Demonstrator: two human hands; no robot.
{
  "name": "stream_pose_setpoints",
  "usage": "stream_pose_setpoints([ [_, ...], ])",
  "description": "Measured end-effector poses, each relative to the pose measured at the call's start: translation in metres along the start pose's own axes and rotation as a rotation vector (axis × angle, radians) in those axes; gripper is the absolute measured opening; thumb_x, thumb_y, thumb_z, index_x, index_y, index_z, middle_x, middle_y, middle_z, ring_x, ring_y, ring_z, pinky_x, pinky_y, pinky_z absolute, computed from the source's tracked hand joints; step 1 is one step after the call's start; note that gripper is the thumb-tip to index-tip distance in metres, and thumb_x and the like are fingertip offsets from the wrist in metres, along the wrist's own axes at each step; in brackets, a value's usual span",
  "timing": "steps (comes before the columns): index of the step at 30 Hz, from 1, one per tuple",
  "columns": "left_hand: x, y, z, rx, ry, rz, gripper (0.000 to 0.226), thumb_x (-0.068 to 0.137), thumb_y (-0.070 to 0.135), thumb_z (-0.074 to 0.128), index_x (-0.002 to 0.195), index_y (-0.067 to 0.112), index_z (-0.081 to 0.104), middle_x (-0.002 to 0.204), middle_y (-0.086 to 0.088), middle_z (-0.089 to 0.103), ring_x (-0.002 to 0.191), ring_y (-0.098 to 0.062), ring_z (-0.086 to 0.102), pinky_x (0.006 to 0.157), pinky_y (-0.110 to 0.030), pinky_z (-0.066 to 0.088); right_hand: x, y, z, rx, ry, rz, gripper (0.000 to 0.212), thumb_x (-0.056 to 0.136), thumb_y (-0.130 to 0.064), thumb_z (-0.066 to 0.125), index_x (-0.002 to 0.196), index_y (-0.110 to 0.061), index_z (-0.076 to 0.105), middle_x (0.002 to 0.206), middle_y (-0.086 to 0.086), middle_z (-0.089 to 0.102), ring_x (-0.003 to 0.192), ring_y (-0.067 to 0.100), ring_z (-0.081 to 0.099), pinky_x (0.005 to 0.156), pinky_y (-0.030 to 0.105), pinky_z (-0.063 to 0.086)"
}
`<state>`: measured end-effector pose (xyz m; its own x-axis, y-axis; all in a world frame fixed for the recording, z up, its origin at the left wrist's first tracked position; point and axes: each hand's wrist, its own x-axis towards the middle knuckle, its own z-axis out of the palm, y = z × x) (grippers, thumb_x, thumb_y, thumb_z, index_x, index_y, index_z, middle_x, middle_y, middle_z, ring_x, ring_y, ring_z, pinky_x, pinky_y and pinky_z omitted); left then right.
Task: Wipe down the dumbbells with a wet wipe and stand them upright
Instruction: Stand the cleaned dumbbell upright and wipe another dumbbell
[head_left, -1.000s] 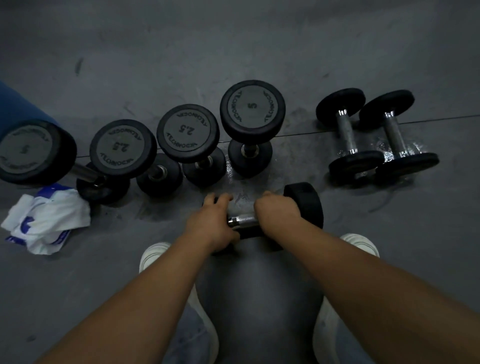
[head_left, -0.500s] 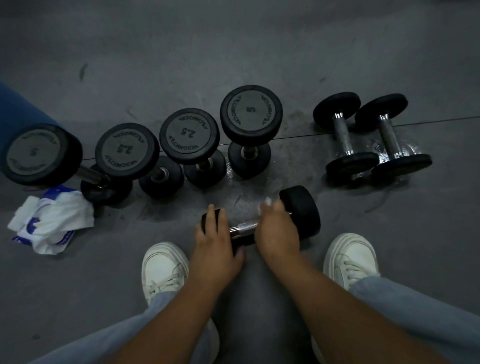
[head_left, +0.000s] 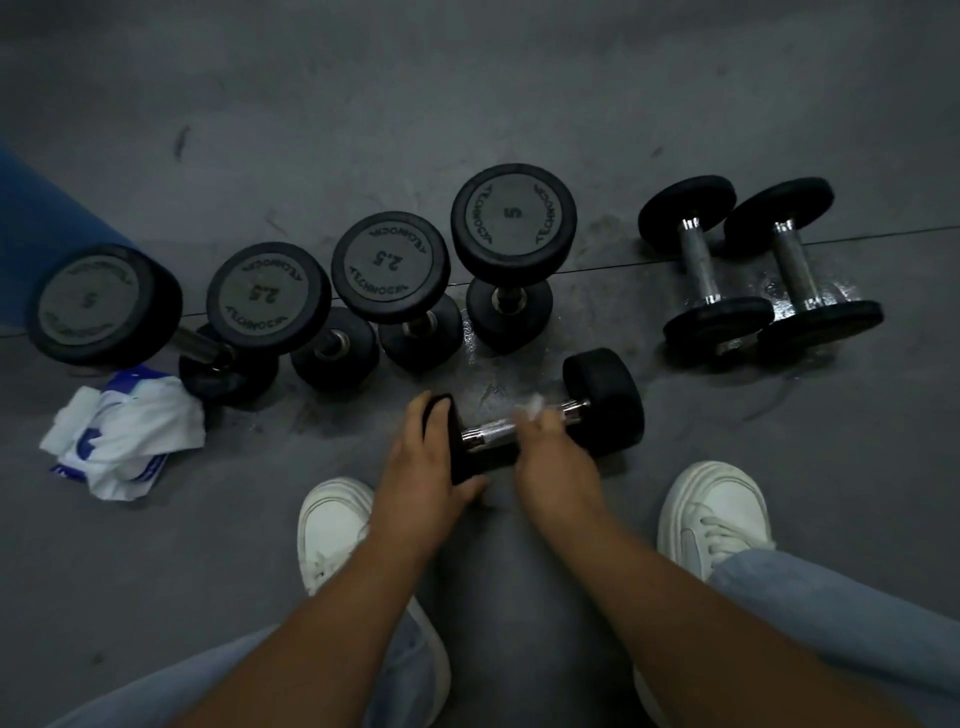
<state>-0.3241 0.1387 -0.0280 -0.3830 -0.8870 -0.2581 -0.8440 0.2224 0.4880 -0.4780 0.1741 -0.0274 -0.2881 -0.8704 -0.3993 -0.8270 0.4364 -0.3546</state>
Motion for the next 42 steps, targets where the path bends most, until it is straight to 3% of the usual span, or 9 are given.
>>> stream_pose_setpoints([
  [4, -0.009, 0.016, 0.013, 0.072, -0.019, -0.082, 0.122, 0.067, 0.036, 0.086, 0.156, 0.013, 0.008, 0.163, -0.011, -0.006, 0.144, -0.035, 0.026, 0.113, -0.04, 0.033, 0.006, 0.006, -0.004, -0.052, 0.012, -0.066, 0.051, 0.093, -0.014, 0.042, 0.143, -0.022, 0.034, 0.125, 0.008, 0.043, 0.096, 0.033, 0.063, 0.073, 0.04, 0.05],
  [10, 0.005, 0.024, 0.001, 0.135, -0.055, -0.171, 0.105, 0.072, 0.029, 0.078, 0.154, 0.022, 0.012, 0.161, -0.004, -0.002, 0.111, -0.035, 0.059, 0.082, -0.039, 0.051, 0.029, -0.009, -0.019, -0.294, -0.043, -0.055, 0.031, 0.094, -0.012, 0.046, 0.123, -0.014, 0.057, 0.124, 0.012, 0.046, 0.098, 0.031, 0.063, 0.075, 0.037, 0.051],
  [18, 0.039, 0.021, -0.022, 0.101, -0.376, -0.29, 0.109, 0.063, 0.03, 0.084, 0.151, 0.022, 0.02, 0.154, -0.004, 0.019, 0.125, -0.033, 0.051, 0.097, -0.037, 0.048, 0.047, -0.006, -0.038, -0.486, -0.246, -0.229, 0.029, 0.09, -0.008, 0.05, 0.117, -0.011, 0.062, 0.122, 0.01, 0.059, 0.11, 0.028, 0.061, 0.085, 0.036, 0.05],
  [25, 0.01, 0.024, -0.014, 0.01, -0.233, -0.311, 0.102, 0.074, 0.034, 0.073, 0.155, 0.027, 0.011, 0.159, -0.004, 0.016, 0.13, -0.031, 0.049, 0.097, -0.04, 0.047, 0.012, -0.011, -0.014, 0.008, -0.167, 0.06, 0.024, 0.091, -0.008, 0.049, 0.113, -0.007, 0.058, 0.121, 0.012, 0.051, 0.105, 0.03, 0.058, 0.088, 0.035, 0.047],
  [28, -0.001, 0.031, -0.013, 0.048, -0.118, -0.269, 0.08, 0.089, 0.037, 0.062, 0.154, 0.025, 0.016, 0.163, -0.002, 0.008, 0.132, -0.031, 0.047, 0.096, -0.04, 0.044, -0.007, -0.024, 0.008, 0.482, -0.197, 0.05, 0.024, 0.094, -0.035, 0.049, 0.108, -0.019, 0.06, 0.107, 0.001, 0.061, 0.1, 0.027, 0.06, 0.091, 0.037, 0.047],
  [32, 0.001, 0.026, -0.012, 0.107, -0.198, -0.208, 0.097, 0.084, 0.034, 0.068, 0.156, 0.018, 0.005, 0.164, -0.006, -0.006, 0.132, -0.039, 0.043, 0.104, -0.04, 0.04, 0.0, 0.008, 0.0, 0.119, 0.096, 0.07, 0.038, 0.097, -0.019, 0.042, 0.135, -0.021, 0.045, 0.125, 0.007, 0.048, 0.101, 0.03, 0.06, 0.082, 0.038, 0.049],
  [36, 0.01, 0.022, -0.014, 0.166, -0.278, -0.199, 0.119, 0.071, 0.032, 0.081, 0.156, 0.018, -0.002, 0.162, -0.009, -0.006, 0.131, -0.042, 0.042, 0.104, -0.04, 0.04, 0.0, -0.004, -0.002, -0.035, -0.092, -0.154, 0.042, 0.095, -0.017, 0.04, 0.137, -0.023, 0.037, 0.13, 0.007, 0.043, 0.101, 0.033, 0.06, 0.074, 0.04, 0.049],
  [39, 0.016, 0.02, -0.014, 0.177, -0.273, -0.194, 0.122, 0.067, 0.032, 0.083, 0.155, 0.018, 0.001, 0.161, -0.009, -0.002, 0.127, -0.041, 0.045, 0.101, -0.04, 0.042, 0.008, 0.0, 0.0, 0.013, 0.077, 0.029, 0.042, 0.096, -0.016, 0.038, 0.137, -0.021, 0.038, 0.131, 0.008, 0.044, 0.098, 0.034, 0.062, 0.075, 0.04, 0.05],
  [42, 0.019, 0.017, -0.012, 0.16, -0.263, -0.185, 0.12, 0.066, 0.031, 0.083, 0.155, 0.018, 0.003, 0.16, -0.01, 0.002, 0.126, -0.043, 0.046, 0.1, -0.041, 0.043, 0.002, 0.0, 0.007, -0.006, -0.076, -0.184, 0.046, 0.095, -0.018, 0.041, 0.14, -0.023, 0.037, 0.13, 0.007, 0.043, 0.1, 0.033, 0.061, 0.074, 0.039, 0.049],
])
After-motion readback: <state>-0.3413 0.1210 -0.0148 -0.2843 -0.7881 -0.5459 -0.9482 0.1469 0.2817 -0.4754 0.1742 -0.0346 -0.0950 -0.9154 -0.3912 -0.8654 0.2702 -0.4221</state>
